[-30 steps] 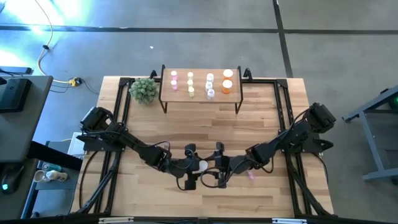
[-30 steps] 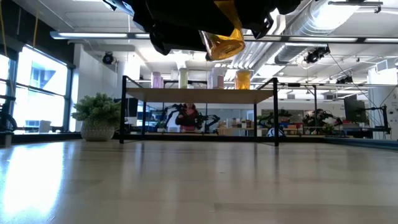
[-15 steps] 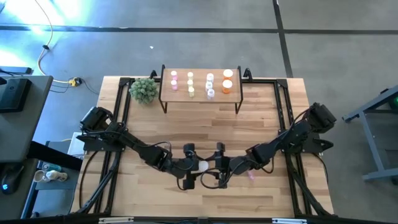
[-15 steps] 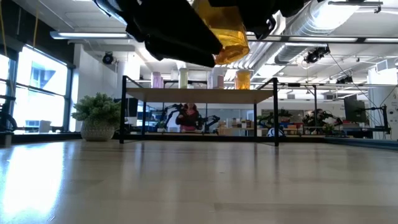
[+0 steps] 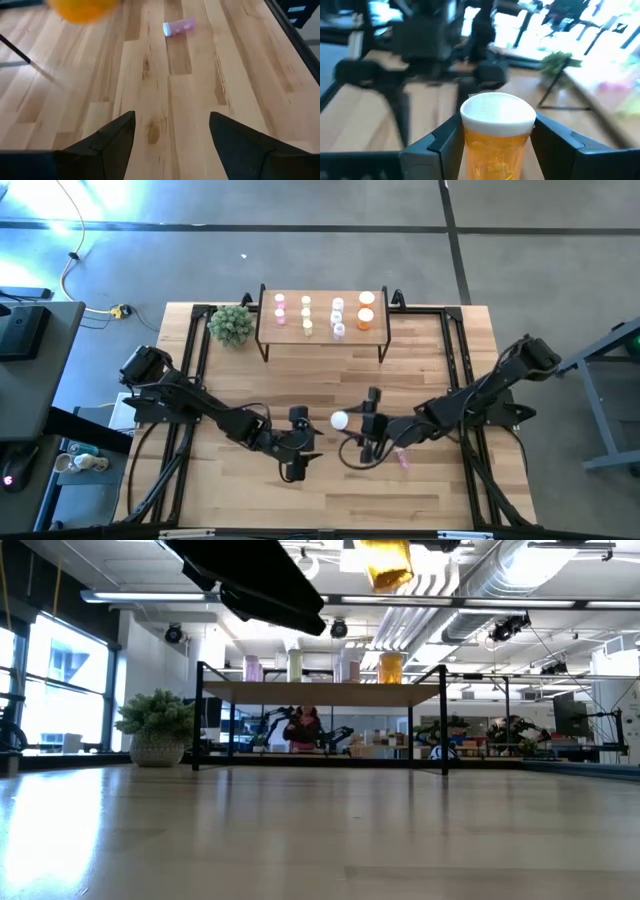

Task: Pick and place medicine bottles onto shelf by color
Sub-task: Put the orange pill bottle aligned with the other orange pill bottles on the shelf

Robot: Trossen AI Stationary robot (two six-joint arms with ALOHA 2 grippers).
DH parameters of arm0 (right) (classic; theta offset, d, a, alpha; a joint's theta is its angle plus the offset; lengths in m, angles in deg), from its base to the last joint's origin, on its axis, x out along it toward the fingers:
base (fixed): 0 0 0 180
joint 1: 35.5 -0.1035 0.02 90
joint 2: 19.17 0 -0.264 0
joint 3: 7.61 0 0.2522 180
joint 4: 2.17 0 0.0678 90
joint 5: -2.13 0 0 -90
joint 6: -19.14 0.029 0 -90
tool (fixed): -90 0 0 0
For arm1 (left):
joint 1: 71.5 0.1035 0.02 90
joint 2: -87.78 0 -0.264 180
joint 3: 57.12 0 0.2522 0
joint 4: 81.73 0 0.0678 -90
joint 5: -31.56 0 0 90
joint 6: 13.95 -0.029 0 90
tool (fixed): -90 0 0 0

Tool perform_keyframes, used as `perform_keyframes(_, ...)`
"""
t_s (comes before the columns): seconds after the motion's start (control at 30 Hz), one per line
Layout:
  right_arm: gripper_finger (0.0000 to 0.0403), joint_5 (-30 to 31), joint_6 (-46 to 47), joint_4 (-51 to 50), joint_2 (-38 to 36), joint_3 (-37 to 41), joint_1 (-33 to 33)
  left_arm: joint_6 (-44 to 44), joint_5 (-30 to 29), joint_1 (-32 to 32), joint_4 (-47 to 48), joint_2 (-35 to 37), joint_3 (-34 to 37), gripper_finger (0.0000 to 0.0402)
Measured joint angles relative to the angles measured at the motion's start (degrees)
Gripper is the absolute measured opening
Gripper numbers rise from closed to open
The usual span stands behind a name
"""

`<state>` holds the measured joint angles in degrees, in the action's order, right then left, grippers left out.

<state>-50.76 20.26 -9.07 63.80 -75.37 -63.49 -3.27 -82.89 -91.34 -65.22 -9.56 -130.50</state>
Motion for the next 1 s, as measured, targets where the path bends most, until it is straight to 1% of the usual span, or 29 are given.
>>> perform_keyframes(0.07, 0.0195, 2.2, -1.8, 0.1, -1.7, 0.0, 0.5, -1.6, -0.4, 0.2, 1.0, 0.1, 0.0, 0.0244)
perform_keyframes(0.13, 0.0195, 6.2, -3.8, 0.0, -3.7, 0.0, 0.8, -3.0, -0.3, 0.8, 2.6, 0.6, 0.1, 0.0244)
perform_keyframes(0.27, 0.0195, 15.1, -7.3, 1.2, -8.0, 0.0, 1.8, -1.4, 0.0, 3.5, 3.1, 0.8, 1.5, 0.0244)
perform_keyframes(0.37, 0.0195, 18.4, -8.8, 1.5, -11.7, 0.0, 3.3, 0.3, -0.1, 5.6, 0.0, 0.7, 4.2, 0.0244)
perform_keyframes(0.43, 0.0195, 18.7, -9.2, 1.6, -14.3, 0.0, 4.9, 0.7, 0.8, 6.8, -3.9, 0.7, 6.5, 0.0244)
perform_keyframes(0.57, 0.0195, 18.7, -9.3, 2.0, -19.3, 0.0, 8.8, -0.8, 5.3, 9.1, -14.1, 0.7, 11.3, 0.0243)
perform_keyframes(0.67, 0.0195, 18.7, -9.0, 1.7, -22.2, 0.0, 12.1, -1.1, 8.1, 11.0, -19.4, 0.7, 14.1, 0.0243)
perform_keyframes(0.77, 0.0195, 15.8, -8.7, 1.8, -24.3, 1.6, 15.5, -1.2, 10.9, 12.5, -22.7, 0.7, 15.8, 0.0243)
perform_keyframes(0.87, 0.0195, 11.5, -6.4, 5.1, -25.8, 6.9, 20.1, -0.8, 13.1, 13.2, -22.6, 0.7, 16.0, 0.0243)
perform_keyframes(1.0, 0.0195, 7.2, -4.1, 17.8, -26.5, 17.0, 26.3, -1.8, 13.8, 13.0, -22.5, 1.3, 16.0, 0.0243)
